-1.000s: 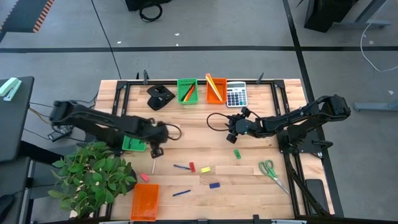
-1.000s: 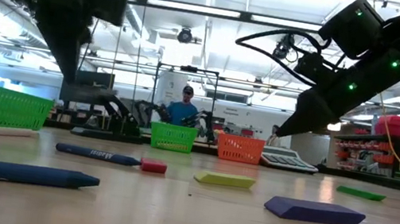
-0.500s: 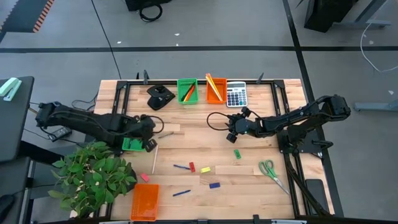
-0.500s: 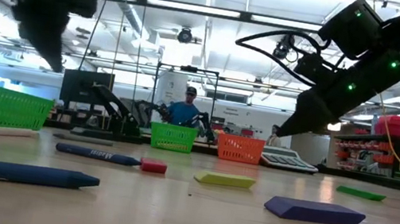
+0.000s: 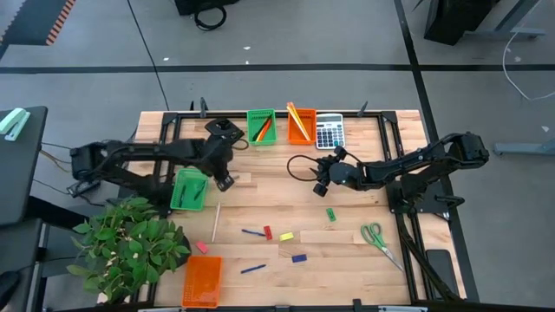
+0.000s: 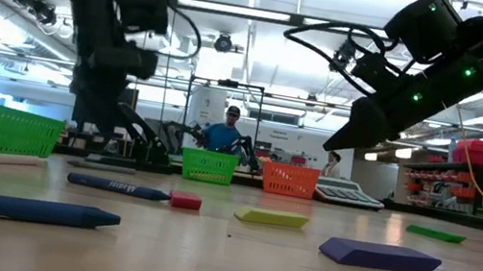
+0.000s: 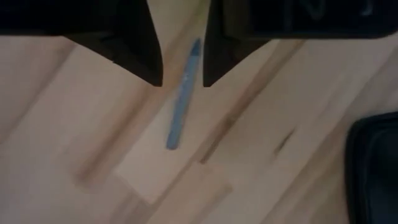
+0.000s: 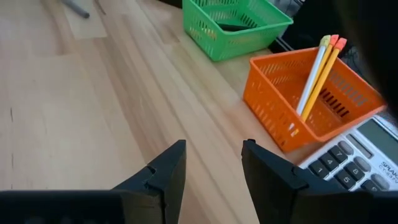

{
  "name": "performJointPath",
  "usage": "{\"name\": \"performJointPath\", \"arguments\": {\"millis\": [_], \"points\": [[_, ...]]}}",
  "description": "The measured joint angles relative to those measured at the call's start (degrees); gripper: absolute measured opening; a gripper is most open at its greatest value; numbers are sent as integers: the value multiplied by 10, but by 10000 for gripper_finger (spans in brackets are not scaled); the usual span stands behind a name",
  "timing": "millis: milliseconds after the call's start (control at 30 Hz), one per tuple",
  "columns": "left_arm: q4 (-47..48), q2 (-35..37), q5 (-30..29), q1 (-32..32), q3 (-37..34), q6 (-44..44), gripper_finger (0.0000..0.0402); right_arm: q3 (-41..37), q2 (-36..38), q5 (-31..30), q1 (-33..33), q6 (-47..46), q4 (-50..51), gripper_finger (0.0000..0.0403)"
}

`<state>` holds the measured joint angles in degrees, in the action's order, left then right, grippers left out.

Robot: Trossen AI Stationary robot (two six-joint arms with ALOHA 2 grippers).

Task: Sort crayons/erasers/pens/pencils in bins
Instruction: Put the gray crayon into the bottom green bin

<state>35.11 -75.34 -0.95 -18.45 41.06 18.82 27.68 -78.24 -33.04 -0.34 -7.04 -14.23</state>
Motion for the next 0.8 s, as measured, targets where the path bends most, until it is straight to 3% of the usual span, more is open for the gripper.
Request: {"name": "performJointPath", "arguments": {"millis": [267,600,800], "points": [[1,-28,20,-51,13,-76,177,0,0,0,0,11,5,162],[-56,-143,29,-93,13,-138,182,0,0,6,2,5,23,162],[-54,-169,29,-98,16,-163,184,0,0,6,2,4,27,162]]}}
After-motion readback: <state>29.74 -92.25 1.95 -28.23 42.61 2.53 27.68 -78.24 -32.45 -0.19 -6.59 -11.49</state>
